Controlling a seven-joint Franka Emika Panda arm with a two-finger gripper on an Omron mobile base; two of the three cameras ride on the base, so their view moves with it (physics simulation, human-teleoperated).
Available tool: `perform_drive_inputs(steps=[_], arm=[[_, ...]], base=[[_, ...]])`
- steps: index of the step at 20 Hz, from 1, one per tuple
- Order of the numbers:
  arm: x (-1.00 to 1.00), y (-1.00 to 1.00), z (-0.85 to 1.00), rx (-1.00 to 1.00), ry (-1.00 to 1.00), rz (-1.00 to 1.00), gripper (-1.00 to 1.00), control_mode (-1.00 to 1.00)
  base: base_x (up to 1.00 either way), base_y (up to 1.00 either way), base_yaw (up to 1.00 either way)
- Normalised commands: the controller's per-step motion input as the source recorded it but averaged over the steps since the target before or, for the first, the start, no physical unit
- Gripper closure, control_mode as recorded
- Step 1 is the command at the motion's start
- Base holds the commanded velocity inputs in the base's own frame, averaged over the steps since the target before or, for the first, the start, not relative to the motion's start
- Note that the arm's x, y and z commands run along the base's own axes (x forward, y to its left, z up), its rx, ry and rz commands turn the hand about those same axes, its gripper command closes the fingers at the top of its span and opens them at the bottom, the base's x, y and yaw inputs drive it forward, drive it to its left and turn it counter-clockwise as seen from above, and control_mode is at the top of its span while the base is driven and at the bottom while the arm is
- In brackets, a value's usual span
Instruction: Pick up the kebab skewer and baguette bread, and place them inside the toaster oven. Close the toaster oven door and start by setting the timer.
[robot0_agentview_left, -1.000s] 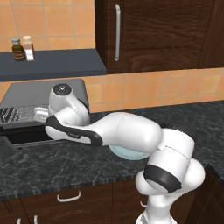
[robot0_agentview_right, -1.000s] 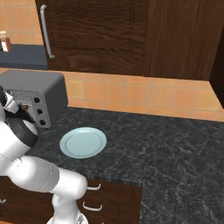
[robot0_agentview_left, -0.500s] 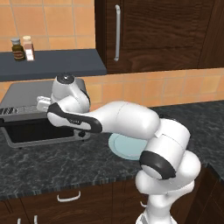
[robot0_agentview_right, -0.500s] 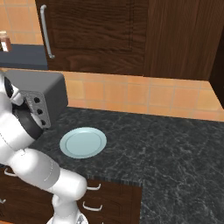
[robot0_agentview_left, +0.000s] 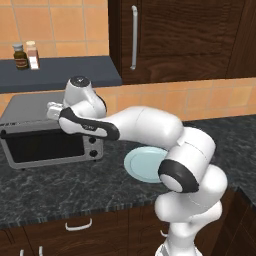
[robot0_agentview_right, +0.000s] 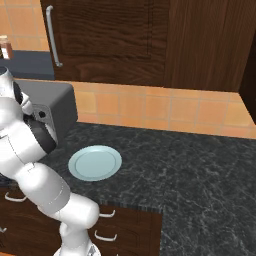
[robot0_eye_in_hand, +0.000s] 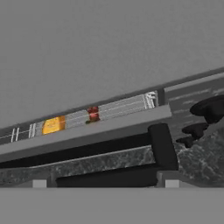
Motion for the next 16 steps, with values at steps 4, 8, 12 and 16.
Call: perform_drive_inputs(steps=[4, 8, 12, 16], arm=[[0.38, -0.04, -0.24, 0.03, 0.00, 0.00, -1.00, -1.00], [0.41, -0.08, -0.23, 0.02, 0.00, 0.00, -1.00, -1.00], [0.19, -0.08, -0.19, 0.01, 0.00, 0.00, -1.00, -1.00], [-0.30, -0.19, 0.00, 0.04, 0.00, 0.00, -1.00, -1.00]], base=[[0.00, 0.00, 0.00], [0.00, 0.00, 0.00], [0.00, 0.00, 0.00], [0.00, 0.00, 0.00]])
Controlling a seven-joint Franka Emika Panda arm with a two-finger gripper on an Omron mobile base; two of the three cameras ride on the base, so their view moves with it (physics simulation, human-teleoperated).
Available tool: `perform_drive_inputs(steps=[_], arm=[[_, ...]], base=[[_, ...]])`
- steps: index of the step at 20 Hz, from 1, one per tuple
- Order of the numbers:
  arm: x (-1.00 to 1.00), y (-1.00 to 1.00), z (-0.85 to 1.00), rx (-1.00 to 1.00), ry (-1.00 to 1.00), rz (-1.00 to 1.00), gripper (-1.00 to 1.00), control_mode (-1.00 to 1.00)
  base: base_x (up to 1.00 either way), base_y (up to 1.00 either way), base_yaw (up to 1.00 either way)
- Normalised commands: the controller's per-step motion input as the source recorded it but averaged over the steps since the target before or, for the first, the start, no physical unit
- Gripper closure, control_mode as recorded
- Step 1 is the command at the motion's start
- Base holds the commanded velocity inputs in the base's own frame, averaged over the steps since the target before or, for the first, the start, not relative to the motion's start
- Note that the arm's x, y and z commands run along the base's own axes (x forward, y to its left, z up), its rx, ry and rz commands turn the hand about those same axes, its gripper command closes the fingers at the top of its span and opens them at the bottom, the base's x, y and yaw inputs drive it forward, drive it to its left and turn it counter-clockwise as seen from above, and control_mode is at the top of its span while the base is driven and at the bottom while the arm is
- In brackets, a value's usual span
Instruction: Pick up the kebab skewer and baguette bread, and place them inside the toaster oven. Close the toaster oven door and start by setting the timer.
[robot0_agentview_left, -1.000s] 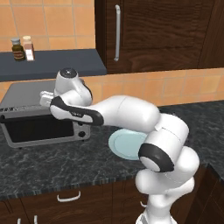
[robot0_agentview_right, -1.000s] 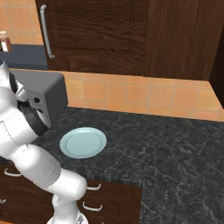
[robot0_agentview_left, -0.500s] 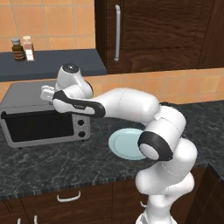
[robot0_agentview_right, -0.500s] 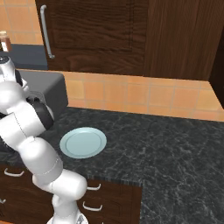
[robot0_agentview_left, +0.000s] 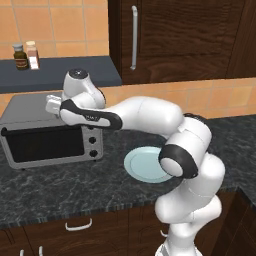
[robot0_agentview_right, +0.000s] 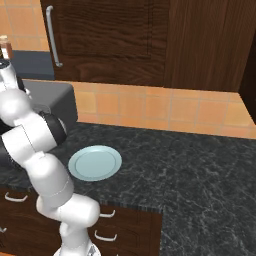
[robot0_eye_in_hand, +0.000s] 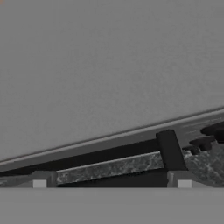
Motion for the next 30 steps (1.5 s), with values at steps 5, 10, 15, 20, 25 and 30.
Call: perform_drive_inputs(steps=[5, 10, 15, 20, 25, 30], arm=[[-0.77, -0.10, 0.02, 0.03, 0.00, 0.00, -1.00, -1.00], [-1.00, -0.22, 0.00, 0.00, -0.03, 0.00, -1.00, -1.00], [-1.00, -0.33, -0.03, -0.08, -0.18, 0.13, -1.00, -1.00], [-0.61, -0.54, -0.02, -0.21, -0.05, 0.23, -1.00, -1.00], [-0.29, -0.20, 0.02, -0.67, 0.12, 0.57, -1.00, -1.00], [-0.04, -0.06, -0.02, -0.87, 0.29, 0.63, -1.00, -1.00]], base=[[0.00, 0.00, 0.00], [0.00, 0.00, 0.00], [0.00, 0.00, 0.00], [0.00, 0.00, 0.00], [0.00, 0.00, 0.00], [0.00, 0.00, 0.00]])
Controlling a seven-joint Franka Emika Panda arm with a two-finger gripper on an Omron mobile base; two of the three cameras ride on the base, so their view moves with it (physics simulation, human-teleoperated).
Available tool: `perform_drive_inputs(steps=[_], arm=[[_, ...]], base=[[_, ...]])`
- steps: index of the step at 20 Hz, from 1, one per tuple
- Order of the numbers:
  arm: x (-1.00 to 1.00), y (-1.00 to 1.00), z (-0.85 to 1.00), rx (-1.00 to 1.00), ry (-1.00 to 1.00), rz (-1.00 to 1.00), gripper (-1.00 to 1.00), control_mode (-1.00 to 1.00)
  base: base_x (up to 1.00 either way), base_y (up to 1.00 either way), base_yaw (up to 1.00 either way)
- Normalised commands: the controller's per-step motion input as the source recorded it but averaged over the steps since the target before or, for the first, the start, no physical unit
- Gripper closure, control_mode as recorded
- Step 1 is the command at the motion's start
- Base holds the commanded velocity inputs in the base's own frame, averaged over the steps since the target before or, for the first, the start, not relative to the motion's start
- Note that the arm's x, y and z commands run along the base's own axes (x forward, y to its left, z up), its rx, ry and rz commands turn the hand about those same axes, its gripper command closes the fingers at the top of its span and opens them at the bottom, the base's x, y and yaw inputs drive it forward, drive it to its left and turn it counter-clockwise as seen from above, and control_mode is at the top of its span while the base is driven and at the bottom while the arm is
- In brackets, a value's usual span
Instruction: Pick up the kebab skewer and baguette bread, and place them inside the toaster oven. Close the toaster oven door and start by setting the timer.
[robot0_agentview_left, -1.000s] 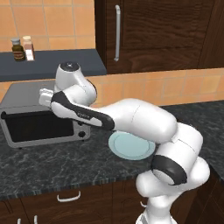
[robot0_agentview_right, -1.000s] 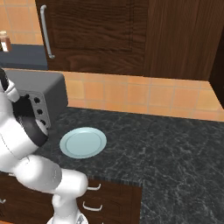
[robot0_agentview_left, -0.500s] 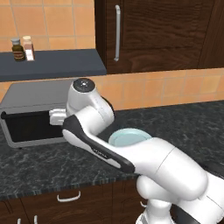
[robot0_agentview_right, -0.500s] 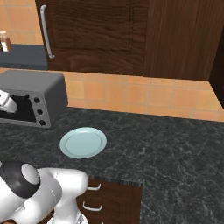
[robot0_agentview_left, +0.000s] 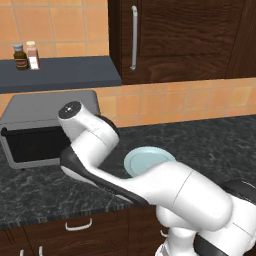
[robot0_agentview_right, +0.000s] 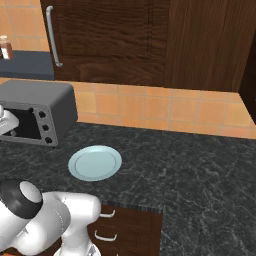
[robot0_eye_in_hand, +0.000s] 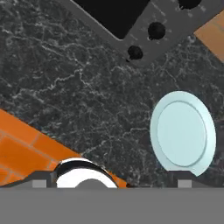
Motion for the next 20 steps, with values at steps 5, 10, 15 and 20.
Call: perform_drive_inputs(steps=[5, 10, 15, 20], arm=[[0.00, -0.20, -0.36, -0.81, 0.37, 0.60, -1.00, -1.00], [0.29, -0.34, -0.43, -0.48, 0.45, 0.65, -1.00, -1.00], [0.26, -0.66, -0.03, -0.21, 0.13, 0.43, -1.00, -1.00], [0.03, -0.45, 0.01, -0.16, 0.03, 0.28, -1.00, -1.00]], base=[[0.00, 0.00, 0.00], [0.00, 0.00, 0.00], [0.00, 0.00, 0.00], [0.00, 0.00, 0.00]])
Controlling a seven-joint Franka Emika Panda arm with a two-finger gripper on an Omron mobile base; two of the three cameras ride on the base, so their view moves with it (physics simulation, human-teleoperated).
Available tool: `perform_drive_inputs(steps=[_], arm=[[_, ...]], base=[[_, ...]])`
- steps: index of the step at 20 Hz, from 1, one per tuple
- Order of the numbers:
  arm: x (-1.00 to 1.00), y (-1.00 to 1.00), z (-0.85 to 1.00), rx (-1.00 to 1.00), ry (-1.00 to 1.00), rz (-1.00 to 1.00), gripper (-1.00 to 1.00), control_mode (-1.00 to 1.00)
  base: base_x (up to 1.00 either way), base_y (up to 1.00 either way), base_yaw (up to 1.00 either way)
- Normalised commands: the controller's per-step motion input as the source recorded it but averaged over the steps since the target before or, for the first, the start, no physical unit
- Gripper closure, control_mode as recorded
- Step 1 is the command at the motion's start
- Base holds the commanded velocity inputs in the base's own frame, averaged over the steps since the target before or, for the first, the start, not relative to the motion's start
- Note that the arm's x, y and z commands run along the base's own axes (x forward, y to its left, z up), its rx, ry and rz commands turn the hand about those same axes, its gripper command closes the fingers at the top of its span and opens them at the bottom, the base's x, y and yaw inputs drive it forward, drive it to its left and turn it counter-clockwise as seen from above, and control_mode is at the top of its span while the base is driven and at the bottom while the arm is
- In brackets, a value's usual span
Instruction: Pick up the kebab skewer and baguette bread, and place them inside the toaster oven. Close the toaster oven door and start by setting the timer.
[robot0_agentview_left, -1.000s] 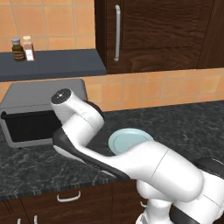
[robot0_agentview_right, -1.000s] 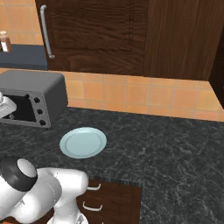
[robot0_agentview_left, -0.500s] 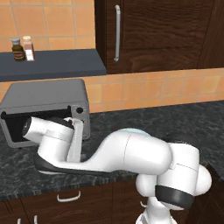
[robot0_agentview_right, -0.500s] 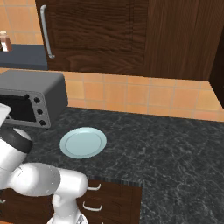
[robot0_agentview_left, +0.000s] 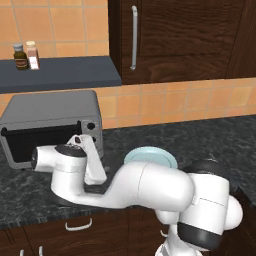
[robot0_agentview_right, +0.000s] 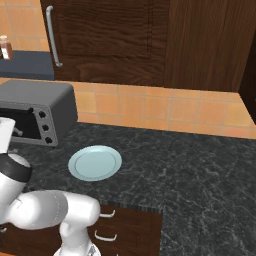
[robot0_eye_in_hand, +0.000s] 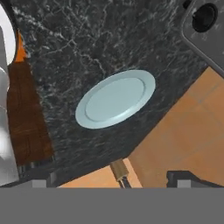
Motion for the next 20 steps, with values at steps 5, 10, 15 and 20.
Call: perform_drive_inputs(steps=[5, 10, 15, 20], arm=[[0.00, -0.22, 0.18, -0.03, 0.02, 0.29, -1.00, -1.00], [0.00, -0.17, 0.12, 0.00, 0.11, 0.28, -1.00, -1.00], [-0.03, -0.20, 0.00, -0.08, 0.07, 0.17, -1.00, -1.00], [-0.01, -0.05, 0.00, -0.18, 0.00, 0.16, -1.00, -1.00]], base=[[0.00, 0.00, 0.00], [0.00, 0.00, 0.00], [0.00, 0.00, 0.00], [0.00, 0.00, 0.00]])
